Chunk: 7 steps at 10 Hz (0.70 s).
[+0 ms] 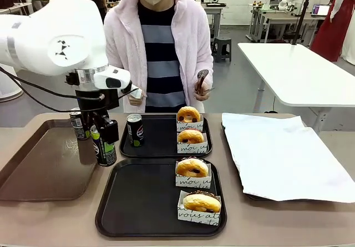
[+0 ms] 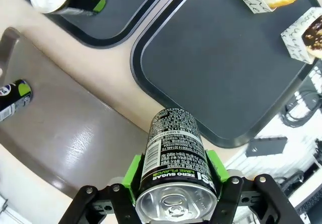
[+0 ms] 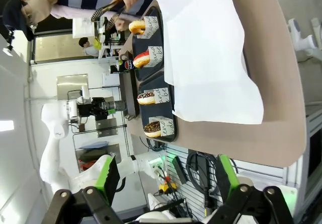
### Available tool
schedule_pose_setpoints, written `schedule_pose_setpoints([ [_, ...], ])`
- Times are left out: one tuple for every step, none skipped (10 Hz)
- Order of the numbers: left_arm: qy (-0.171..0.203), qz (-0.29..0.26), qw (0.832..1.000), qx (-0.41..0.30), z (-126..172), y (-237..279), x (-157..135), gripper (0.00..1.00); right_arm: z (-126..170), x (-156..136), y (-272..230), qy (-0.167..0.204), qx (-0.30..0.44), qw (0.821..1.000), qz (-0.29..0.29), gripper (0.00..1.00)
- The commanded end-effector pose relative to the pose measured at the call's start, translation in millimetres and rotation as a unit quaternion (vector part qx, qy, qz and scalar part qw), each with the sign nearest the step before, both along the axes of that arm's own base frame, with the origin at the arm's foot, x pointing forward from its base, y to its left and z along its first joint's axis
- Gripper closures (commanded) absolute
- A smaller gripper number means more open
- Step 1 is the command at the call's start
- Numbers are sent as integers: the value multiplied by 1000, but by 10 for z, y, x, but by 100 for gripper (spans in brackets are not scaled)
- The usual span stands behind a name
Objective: Set up donuts and drinks on trays.
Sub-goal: Pick up one Pepsi coke from the Handle tray and place it on the Flat Tray without a Pepsi coke.
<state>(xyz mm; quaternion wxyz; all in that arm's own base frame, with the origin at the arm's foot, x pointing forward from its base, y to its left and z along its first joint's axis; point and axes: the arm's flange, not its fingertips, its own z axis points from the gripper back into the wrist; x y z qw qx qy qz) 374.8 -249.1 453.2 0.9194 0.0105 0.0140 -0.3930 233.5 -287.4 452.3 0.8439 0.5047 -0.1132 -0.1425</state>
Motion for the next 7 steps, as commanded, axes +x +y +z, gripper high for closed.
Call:
schedule_pose_setpoints([
  [-53,-7,998,14,-225,-265,-162,40,4,-11,-5,-3,3,1000,1,0],
  [-60,-9,998,11,-288,-357,-143,40,4,-11,-5,-3,3,1000,1,0],
  [-76,7,997,7,-420,-437,-246,40,4,-11,-5,-3,3,1000,1,0],
  [-93,15,996,0,-500,-499,-287,40,4,-11,-5,-3,3,1000,1,0],
  [-103,9,995,0,-526,-537,-235,40,4,-11,-5,-3,3,1000,1,0],
  [-96,12,995,-4,-609,-558,-274,40,4,-11,-5,-3,3,1000,1,0],
  [-82,14,996,-14,-701,-568,-282,40,4,-11,-5,-3,3,1000,1,0],
])
